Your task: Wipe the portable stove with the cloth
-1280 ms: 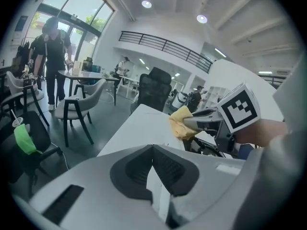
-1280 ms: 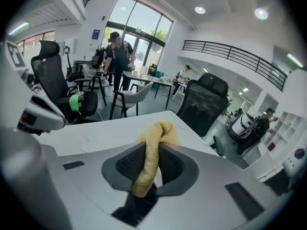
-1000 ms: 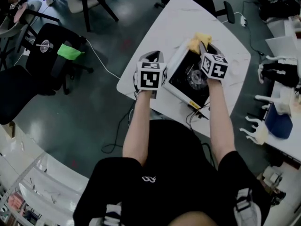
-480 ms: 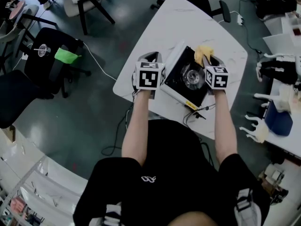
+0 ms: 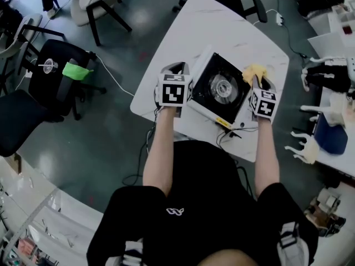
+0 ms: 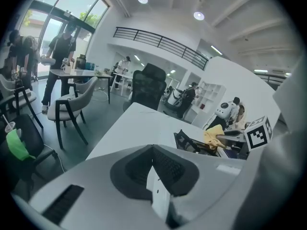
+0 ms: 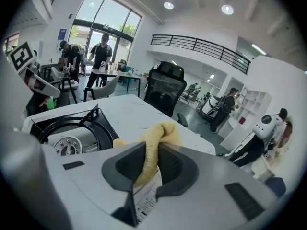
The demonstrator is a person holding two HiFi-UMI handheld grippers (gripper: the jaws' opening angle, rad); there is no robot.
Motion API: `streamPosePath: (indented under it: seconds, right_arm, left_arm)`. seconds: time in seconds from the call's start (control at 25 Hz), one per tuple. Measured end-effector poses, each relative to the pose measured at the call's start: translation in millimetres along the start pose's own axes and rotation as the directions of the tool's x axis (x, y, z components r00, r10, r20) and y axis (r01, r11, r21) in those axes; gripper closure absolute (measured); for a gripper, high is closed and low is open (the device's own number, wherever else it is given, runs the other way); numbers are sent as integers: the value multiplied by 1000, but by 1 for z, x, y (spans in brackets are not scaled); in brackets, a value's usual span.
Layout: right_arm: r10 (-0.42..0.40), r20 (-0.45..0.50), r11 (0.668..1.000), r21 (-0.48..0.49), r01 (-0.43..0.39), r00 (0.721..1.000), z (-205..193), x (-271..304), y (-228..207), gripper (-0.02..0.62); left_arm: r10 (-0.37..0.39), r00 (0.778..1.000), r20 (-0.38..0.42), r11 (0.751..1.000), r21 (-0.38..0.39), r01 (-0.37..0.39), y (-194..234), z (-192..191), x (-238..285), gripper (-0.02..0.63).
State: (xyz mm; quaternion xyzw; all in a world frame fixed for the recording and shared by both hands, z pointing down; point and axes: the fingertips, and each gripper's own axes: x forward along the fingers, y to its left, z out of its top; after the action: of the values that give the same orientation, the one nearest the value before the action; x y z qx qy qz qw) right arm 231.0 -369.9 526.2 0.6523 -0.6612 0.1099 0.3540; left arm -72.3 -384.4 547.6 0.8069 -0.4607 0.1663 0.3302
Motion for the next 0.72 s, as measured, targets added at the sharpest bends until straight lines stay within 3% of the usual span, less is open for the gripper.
streamPosePath:
  seconds: [0.08,0.2,0.4,0.6,0.72]
  right_arm:
    - [-33,-9,999,-22,32,999,-9,-8,-6,541]
    - [-19,-23,993,-113,17,1000,-23,-14,2,543]
    - [-13,-10,961,-277,10,1000,-29,-23,18,548]
    - [-32,-13,853,-521,21,999,-42,-31,39,548]
    - [-24,-26,798,-603,3,999,-50,-36,49,549]
  left_arm:
    - [-5,1000,-2,1000,9,5,-6,0,2,614]
    - [-9,1000,-8,1000,22,10,-13,-2,3,614]
    - [-10,1000,-10,999,36,11,-22,-4,2,614]
    - [0,1000,-3,999,32,0,-28,-5,-2,614]
    - [1,1000,4,999,45,-1,-37,-5,-5,614]
